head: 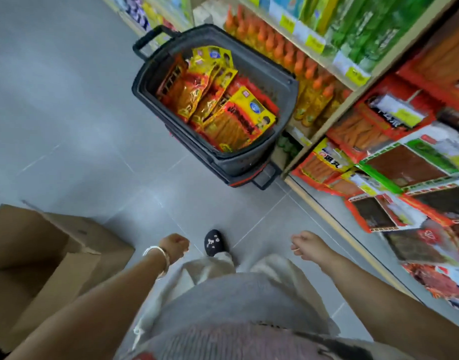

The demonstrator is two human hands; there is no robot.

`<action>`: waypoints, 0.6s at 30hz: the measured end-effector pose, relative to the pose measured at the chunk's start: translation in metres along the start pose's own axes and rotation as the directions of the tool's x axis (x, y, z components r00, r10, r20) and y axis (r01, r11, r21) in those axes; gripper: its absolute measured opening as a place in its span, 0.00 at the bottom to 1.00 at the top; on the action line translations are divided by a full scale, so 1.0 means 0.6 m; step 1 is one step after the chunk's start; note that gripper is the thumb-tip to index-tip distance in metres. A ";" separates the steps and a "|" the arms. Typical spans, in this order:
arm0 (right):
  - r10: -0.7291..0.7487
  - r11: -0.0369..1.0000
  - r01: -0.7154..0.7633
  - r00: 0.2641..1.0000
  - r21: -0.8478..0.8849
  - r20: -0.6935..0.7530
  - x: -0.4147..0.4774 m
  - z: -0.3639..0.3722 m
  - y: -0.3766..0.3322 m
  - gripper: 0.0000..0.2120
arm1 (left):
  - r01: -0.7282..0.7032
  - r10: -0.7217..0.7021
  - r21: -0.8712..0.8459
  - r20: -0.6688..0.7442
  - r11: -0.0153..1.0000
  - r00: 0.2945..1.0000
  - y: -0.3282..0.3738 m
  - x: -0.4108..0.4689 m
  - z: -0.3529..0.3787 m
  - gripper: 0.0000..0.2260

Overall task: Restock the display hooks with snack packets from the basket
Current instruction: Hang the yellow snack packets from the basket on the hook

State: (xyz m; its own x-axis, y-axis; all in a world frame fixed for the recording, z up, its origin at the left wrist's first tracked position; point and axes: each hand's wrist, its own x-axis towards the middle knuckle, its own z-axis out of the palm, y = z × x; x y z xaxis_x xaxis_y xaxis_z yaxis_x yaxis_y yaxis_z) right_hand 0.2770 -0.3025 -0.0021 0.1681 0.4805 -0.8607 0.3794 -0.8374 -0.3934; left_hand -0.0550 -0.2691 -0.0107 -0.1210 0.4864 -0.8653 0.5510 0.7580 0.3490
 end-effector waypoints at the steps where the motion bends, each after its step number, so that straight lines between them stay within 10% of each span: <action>1: -0.011 1.000 0.011 1.000 0.023 0.007 0.005 0.011 -0.032 0.05 | -0.007 0.007 0.001 -0.009 1.000 1.000 0.007 0.011 -0.025 0.07; 18: -0.056 0.871 0.030 0.998 0.491 0.039 0.283 -0.007 -0.483 0.11 | -0.158 0.145 -0.225 -0.073 0.962 0.987 0.299 0.171 -0.161 0.07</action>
State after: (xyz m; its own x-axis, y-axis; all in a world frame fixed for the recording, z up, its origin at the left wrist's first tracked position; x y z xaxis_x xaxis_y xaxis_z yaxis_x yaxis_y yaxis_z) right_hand 0.1992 0.0228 -0.0327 0.1107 0.5165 -0.8491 -0.1116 -0.8425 -0.5270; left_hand -0.0483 -0.0414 -0.0022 -0.1000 0.6216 -0.7769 0.3634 0.7498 0.5530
